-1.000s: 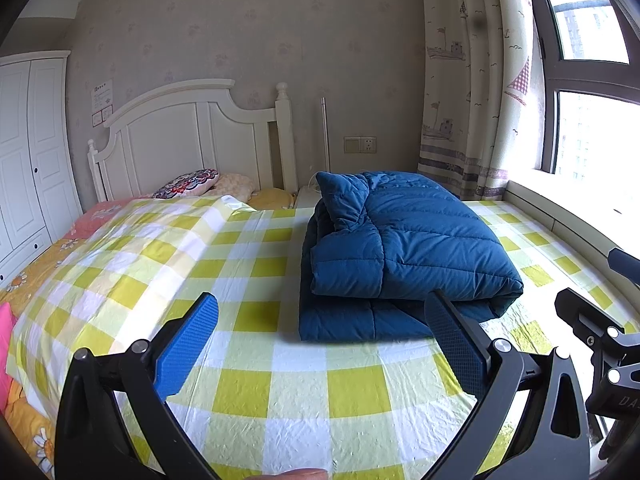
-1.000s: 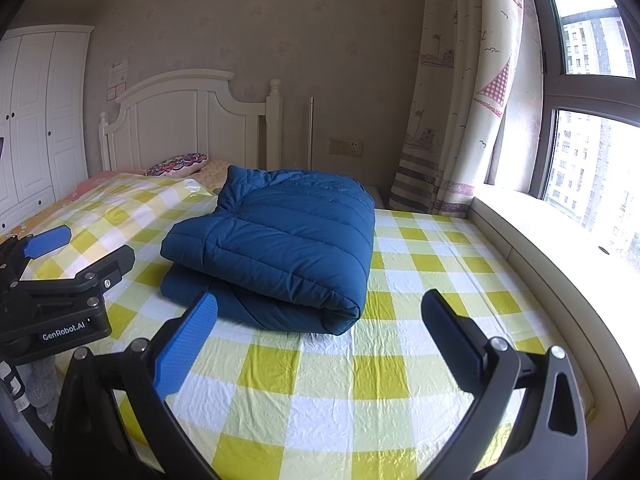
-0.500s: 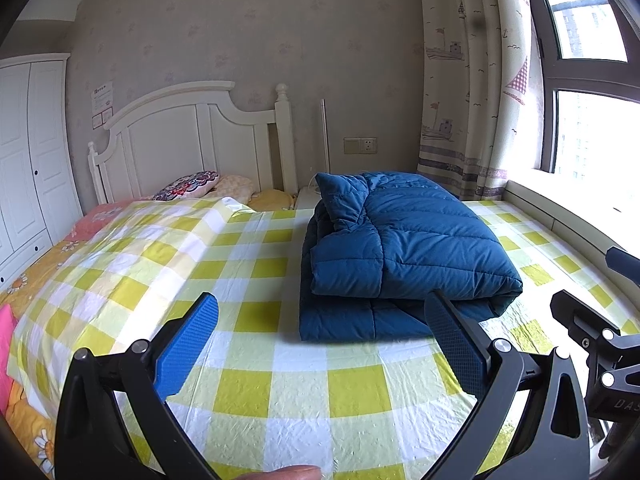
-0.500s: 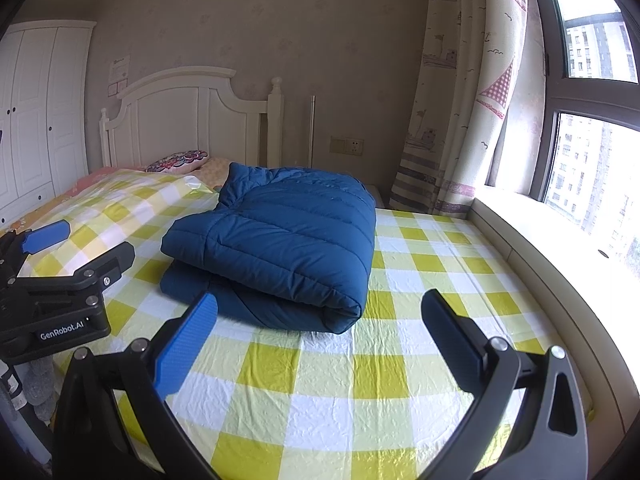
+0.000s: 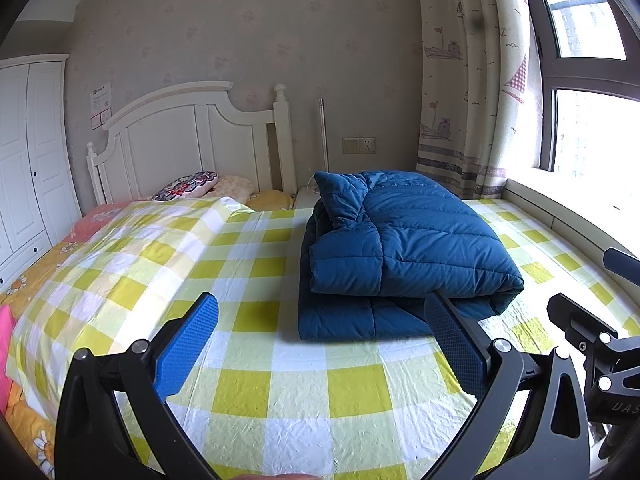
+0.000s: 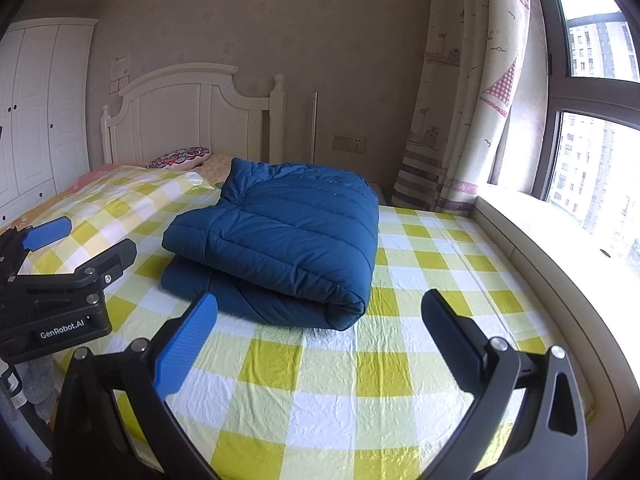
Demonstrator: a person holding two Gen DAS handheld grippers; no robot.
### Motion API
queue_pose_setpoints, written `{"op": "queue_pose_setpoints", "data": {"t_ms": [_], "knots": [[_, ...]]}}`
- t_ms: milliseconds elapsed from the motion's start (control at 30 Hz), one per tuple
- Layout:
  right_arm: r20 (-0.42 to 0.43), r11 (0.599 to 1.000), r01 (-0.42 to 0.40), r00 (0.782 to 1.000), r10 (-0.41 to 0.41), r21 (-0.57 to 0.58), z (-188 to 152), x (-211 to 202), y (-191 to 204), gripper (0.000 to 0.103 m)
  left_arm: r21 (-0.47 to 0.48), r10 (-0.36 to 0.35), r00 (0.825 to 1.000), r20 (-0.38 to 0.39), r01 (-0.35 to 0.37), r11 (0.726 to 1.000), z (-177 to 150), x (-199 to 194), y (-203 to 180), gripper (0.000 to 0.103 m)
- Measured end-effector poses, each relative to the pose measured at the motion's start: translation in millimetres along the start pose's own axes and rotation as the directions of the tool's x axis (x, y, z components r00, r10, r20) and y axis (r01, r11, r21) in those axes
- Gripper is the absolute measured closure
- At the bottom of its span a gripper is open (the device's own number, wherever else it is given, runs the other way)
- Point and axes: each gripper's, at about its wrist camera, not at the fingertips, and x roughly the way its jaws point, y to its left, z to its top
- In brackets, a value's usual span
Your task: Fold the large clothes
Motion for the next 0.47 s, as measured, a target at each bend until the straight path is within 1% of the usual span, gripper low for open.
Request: {"op": "queue_pose_setpoints", "data": {"t_ms": [67, 133, 200, 233, 300, 367, 400, 433, 467], "knots": [[-0.013, 1.000, -0.007, 1.000, 0.007, -0.002, -3.0, 4.8, 0.0, 0.002, -0.002, -0.010, 1.000, -0.007, 0.010, 1.000, -1.4, 3.7, -0.2, 0.004], [-0.028, 1.000, -0.014, 1.000, 0.014, -0.002, -5.8, 10.7, -0.3, 0.002, -0.020, -0.013, 1.000, 0.011, 0.013, 1.000, -5.6, 5.9, 1.1, 0.004], [-0.047, 1.000, -0.019, 0.999, 0.019, 0.000, -9.1, 18.2, -1.8, 0.002, -0.023, -0.021, 1.000, 0.003, 0.021, 1.000, -8.2, 12.6, 0.7, 0.004], [-0.059, 1.000, -0.023, 0.998, 0.023, 0.002, -10.8, 22.9, -3.3, 0.002, -0.014, -0.040, 0.999, -0.025, 0.040, 0.999, -9.3, 19.6, 0.4, 0.004], [-0.083, 1.000, -0.031, 0.996, 0.031, 0.005, -13.1, 30.9, -7.9, 0.002, 0.001, -0.055, 0.995, -0.086, 0.056, 0.998, -10.6, 33.7, 0.5, 0.004], [-0.104, 0.999, -0.036, 0.994, 0.037, 0.014, -11.4, 38.2, -21.5, 0.002, -0.009, -0.081, 0.983, -0.163, 0.081, 0.997, -10.7, 52.8, 12.4, 0.004], [-0.112, 0.999, -0.028, 0.993, 0.030, 0.024, -7.7, 41.5, -36.5, 0.002, -0.020, -0.086, 0.979, -0.184, 0.084, 0.996, -10.7, 60.1, 19.1, 0.004], [-0.116, 1.000, -0.001, 0.993, 0.004, 0.028, -1.9, 43.8, -55.3, 0.002, -0.032, -0.087, 0.974, -0.209, 0.082, 0.996, -8.6, 69.1, 30.0, 0.004], [-0.121, 0.999, 0.044, 0.992, -0.041, 0.024, 6.0, 45.6, -78.4, 0.002, -0.046, -0.074, 0.969, -0.235, 0.065, 0.997, -3.7, 81.7, 48.0, 0.004]]}}
